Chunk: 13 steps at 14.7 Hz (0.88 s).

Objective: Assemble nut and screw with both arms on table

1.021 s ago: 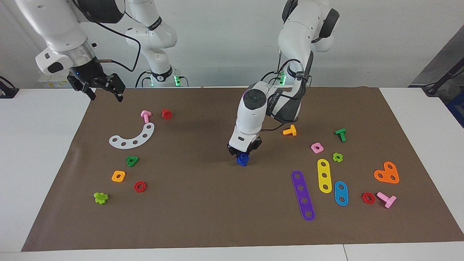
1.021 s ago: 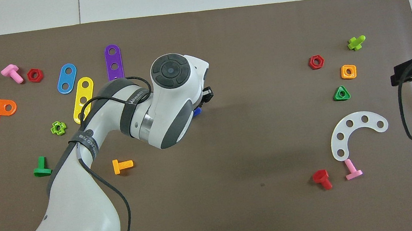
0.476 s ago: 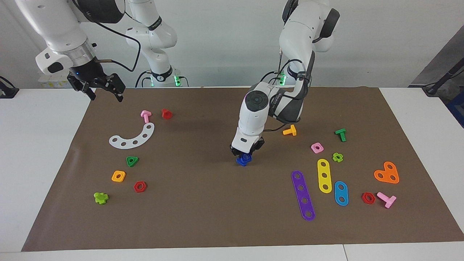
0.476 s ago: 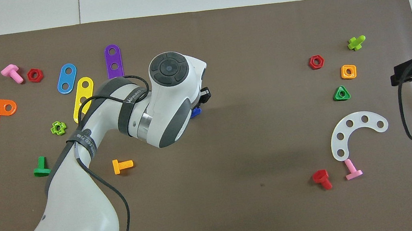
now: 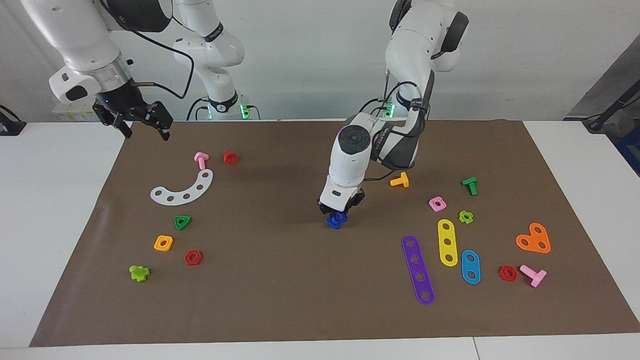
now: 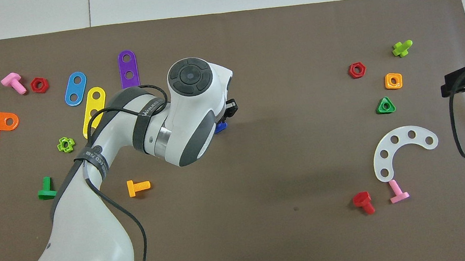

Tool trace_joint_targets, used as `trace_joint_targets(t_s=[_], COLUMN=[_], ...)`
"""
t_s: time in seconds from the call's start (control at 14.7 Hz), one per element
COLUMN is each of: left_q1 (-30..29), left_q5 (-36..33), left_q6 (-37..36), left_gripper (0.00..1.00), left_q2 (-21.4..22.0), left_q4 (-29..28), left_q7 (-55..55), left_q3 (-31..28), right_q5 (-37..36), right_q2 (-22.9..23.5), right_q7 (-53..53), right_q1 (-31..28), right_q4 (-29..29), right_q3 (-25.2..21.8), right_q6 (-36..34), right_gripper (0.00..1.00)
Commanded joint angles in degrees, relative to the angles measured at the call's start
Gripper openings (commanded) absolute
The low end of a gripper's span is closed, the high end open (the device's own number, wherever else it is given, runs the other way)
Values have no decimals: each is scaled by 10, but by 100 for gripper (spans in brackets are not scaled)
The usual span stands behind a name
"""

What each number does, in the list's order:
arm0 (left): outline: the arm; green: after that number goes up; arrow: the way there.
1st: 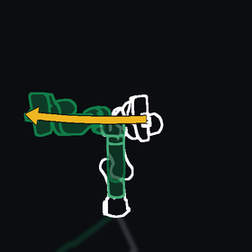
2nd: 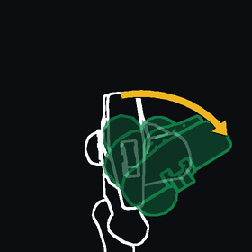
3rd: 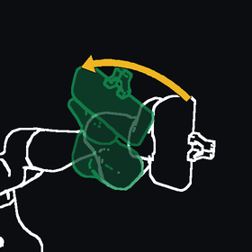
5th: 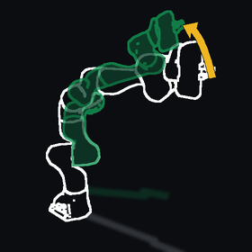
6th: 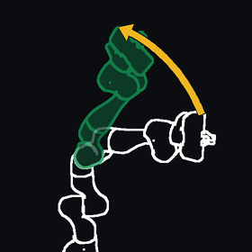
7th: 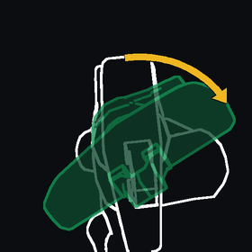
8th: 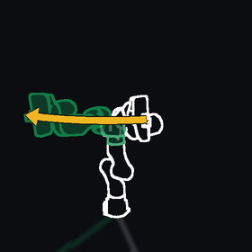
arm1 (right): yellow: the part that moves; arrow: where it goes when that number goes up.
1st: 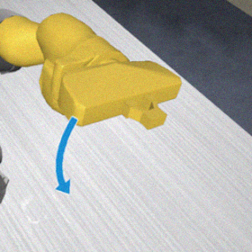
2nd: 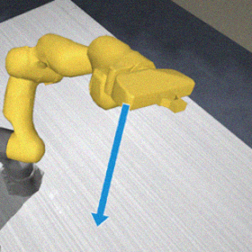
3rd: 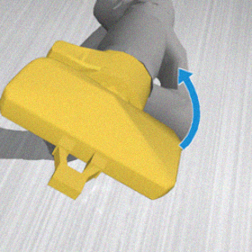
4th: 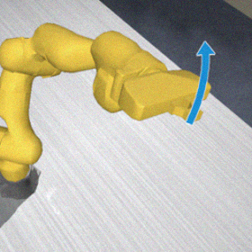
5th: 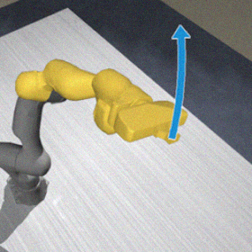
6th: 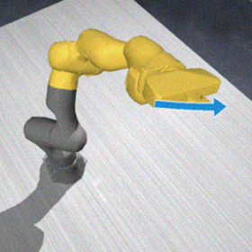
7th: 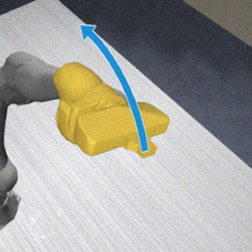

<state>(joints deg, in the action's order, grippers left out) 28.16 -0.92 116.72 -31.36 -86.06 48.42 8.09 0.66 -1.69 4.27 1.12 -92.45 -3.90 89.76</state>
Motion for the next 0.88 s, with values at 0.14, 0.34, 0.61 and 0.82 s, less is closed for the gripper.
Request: trace_joint_targets(t_s=[0.14,0.34,0.61,0.82], left_q1=[1,5,8,8], left_q5=[25,29,40,39], left_q6=[-50,-44,-21,-14], left_gripper=[20,20,20,20], left_q2=[-12,-12,-12,-8], left_q4=[43,43,31,13], left_q7=[5,5,5,5], left_q3=[-5,-4,-5,-5], right_q5=[7,7,7,6], right_q2=[-9,-9,-9,-9], right_q7=[-2,-2,-2,-2], right_q1=[-1,-1,-1,0], right_q4=[-7,-7,-7,-7], right_q3=[-1,-1,-1,-1], right_q6=[-6,-6,-6,-6], right_gripper=[100,100,100,100])
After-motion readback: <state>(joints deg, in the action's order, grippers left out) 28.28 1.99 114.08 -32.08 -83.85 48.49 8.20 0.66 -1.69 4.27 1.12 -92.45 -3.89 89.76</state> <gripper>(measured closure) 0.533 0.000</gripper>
